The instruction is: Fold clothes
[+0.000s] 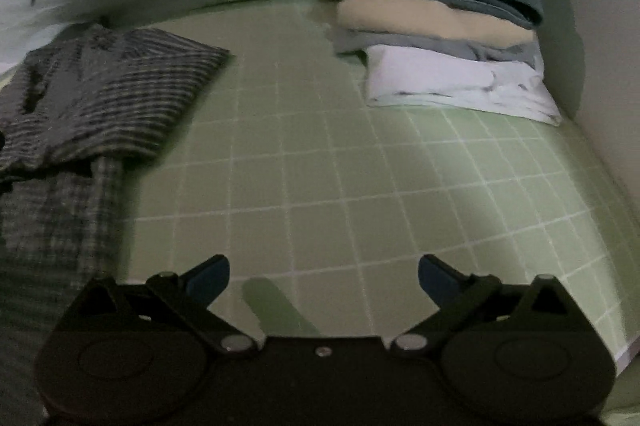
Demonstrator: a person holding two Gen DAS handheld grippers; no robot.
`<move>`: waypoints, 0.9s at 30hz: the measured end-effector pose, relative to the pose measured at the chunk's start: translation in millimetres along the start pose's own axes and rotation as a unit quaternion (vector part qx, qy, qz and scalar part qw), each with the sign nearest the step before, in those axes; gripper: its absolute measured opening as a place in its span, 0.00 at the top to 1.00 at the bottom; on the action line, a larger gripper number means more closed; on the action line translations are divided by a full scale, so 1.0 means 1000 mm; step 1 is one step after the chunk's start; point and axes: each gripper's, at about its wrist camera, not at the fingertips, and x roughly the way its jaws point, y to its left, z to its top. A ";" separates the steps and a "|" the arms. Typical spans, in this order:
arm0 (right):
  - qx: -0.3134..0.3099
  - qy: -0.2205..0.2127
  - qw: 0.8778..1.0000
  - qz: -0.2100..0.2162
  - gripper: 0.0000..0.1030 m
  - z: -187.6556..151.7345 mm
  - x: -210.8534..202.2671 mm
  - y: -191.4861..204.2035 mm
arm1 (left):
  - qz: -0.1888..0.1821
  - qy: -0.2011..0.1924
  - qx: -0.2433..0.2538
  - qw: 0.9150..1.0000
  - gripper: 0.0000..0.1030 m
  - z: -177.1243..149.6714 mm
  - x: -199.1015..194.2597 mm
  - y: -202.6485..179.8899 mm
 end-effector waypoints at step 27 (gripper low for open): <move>0.029 -0.012 0.999 -0.007 0.01 0.011 -0.011 0.020 | -0.048 -0.006 -0.009 0.999 0.85 0.032 -0.004 0.007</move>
